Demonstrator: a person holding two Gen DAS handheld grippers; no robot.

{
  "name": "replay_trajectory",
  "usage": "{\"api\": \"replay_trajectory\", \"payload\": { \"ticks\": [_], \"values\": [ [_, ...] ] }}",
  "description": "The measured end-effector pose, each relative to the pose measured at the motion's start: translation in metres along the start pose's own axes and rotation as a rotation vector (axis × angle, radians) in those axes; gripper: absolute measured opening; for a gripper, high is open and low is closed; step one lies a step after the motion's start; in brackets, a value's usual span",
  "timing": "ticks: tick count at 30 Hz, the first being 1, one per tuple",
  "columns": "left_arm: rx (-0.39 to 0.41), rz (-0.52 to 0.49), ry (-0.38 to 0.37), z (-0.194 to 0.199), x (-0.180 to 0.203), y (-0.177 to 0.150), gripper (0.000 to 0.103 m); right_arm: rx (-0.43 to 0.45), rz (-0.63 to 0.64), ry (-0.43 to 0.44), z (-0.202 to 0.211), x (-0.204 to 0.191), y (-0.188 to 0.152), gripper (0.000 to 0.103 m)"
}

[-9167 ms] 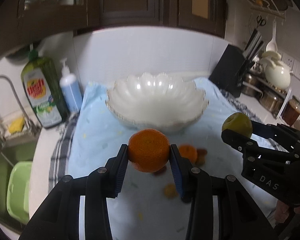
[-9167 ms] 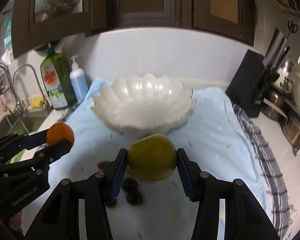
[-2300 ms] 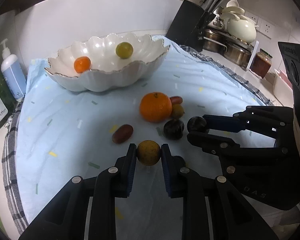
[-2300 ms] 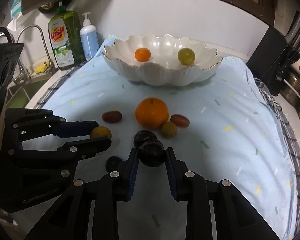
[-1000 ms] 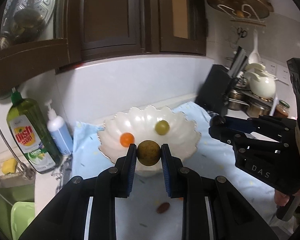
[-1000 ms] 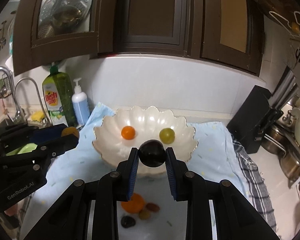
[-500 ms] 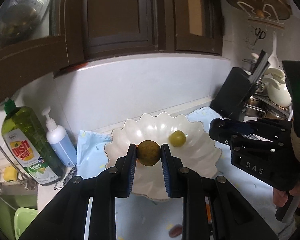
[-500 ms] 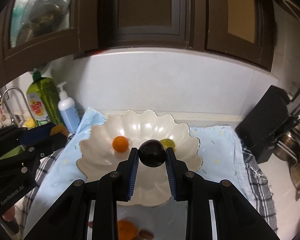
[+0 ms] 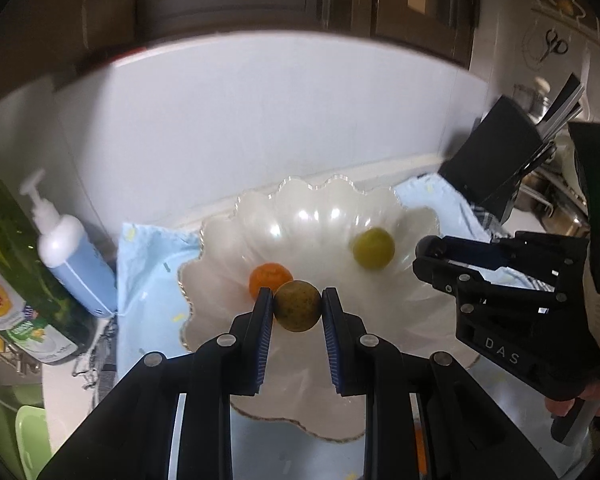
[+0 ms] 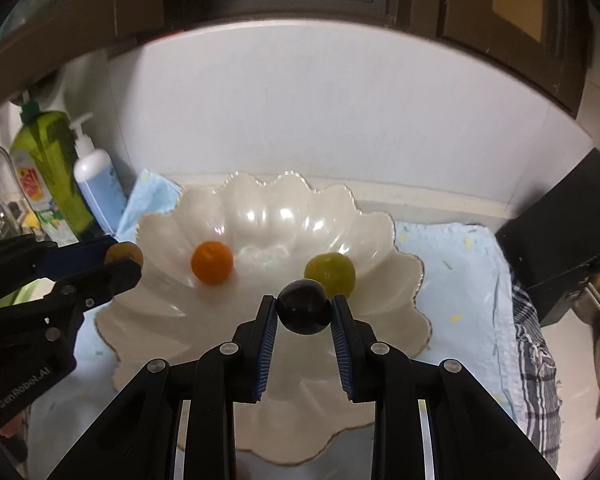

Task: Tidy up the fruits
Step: 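Carry the yellow fruit and dark plum into the bowl and release both, then lift both tools from the bowl and move back toward the remaining fruits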

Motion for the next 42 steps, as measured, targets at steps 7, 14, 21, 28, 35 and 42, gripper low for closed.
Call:
{"api": "replay_trajectory", "payload": {
  "ticks": [7,14,21,28,35,42],
  "values": [
    [-0.076,0.004,0.002,-0.030,-0.004,-0.005,0.025,-0.063,0.013,-0.006,-0.027,0.004,-0.004,0.029],
    [-0.112,0.001,-0.003,-0.048,-0.005,-0.008,0.026,-0.090,0.025,0.006,-0.040,0.002,-0.009,0.029],
    [-0.096,0.012,0.019,-0.043,-0.012,-0.003,0.059,-0.106,0.015,0.001,-0.042,0.006,-0.008,0.041],
    [-0.063,0.021,0.076,-0.023,-0.022,0.002,0.075,-0.043,-0.011,-0.037,-0.021,0.013,-0.004,0.061],
    [0.015,-0.007,0.119,0.016,-0.019,0.008,0.086,0.056,-0.014,-0.063,0.019,0.012,0.002,0.069],
    [0.085,-0.015,0.106,0.055,-0.012,0.010,0.090,0.160,-0.025,-0.073,0.069,0.009,0.002,0.072]
  ]
}}
Point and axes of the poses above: each gripper's, at about its wrist camera, not at the fingertips, and z roughly against the way its jaws point, x to its right, y to its top, the point moved 8 cm from there along -z, roughly the way its jaws point, and after that the axes turned 4 degrees about -y, right-handed, at the moved point
